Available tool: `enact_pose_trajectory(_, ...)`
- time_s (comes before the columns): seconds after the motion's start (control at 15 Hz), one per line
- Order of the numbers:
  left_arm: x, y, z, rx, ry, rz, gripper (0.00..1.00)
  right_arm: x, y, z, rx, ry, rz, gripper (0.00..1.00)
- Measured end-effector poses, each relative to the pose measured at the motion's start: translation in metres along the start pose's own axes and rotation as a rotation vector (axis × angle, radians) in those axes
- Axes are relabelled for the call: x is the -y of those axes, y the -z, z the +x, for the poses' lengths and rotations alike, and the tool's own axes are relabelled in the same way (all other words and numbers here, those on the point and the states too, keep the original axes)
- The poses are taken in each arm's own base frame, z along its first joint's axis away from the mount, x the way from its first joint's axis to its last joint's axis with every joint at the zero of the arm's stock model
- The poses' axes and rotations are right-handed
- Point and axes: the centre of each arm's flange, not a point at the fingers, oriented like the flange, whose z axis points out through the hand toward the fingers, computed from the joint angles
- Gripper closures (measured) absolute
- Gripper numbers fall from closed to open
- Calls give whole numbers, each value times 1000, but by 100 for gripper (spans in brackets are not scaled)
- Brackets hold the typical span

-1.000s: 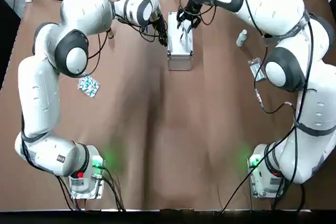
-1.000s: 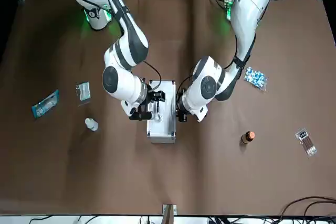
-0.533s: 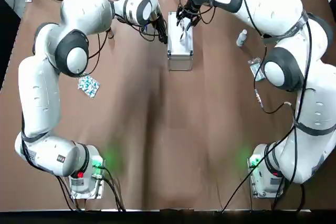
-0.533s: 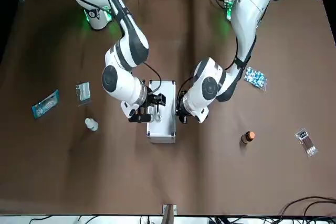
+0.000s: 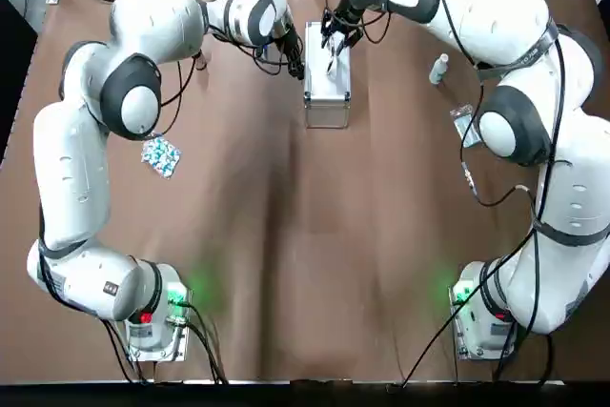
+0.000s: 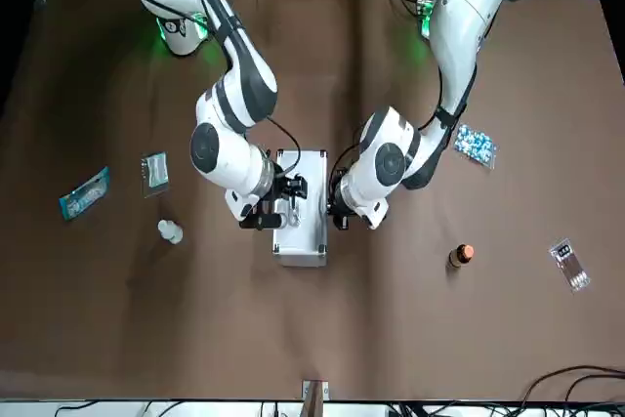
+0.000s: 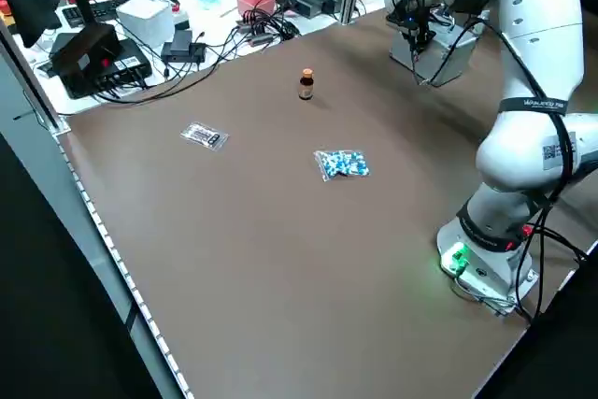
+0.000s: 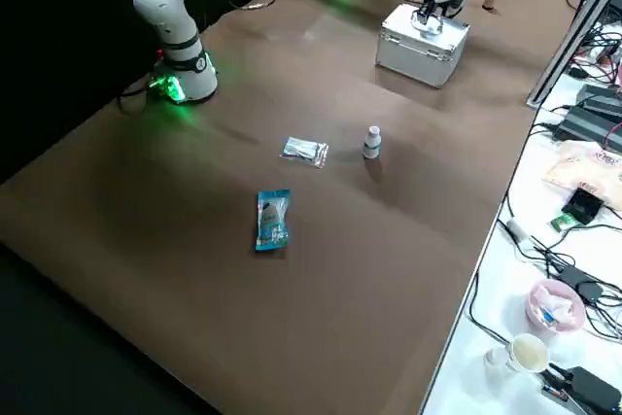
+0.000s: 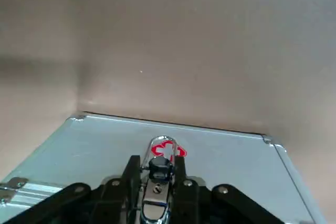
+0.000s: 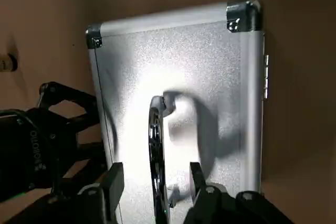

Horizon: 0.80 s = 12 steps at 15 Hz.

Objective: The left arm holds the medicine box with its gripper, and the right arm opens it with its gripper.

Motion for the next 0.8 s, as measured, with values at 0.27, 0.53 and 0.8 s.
enact_pose_trajectory(0.27,0,0,0,-1,5,-1,70,1,1,0,0,1,0,51)
enact_pose_trajectory(0.53,0,0,0,-2,5,-2,70,1,1,0,1,1,0,60)
enact_pose_trajectory(0.8,0,-1,0,-2,6,-2,70,0,-1,-2,21,1,-7,60)
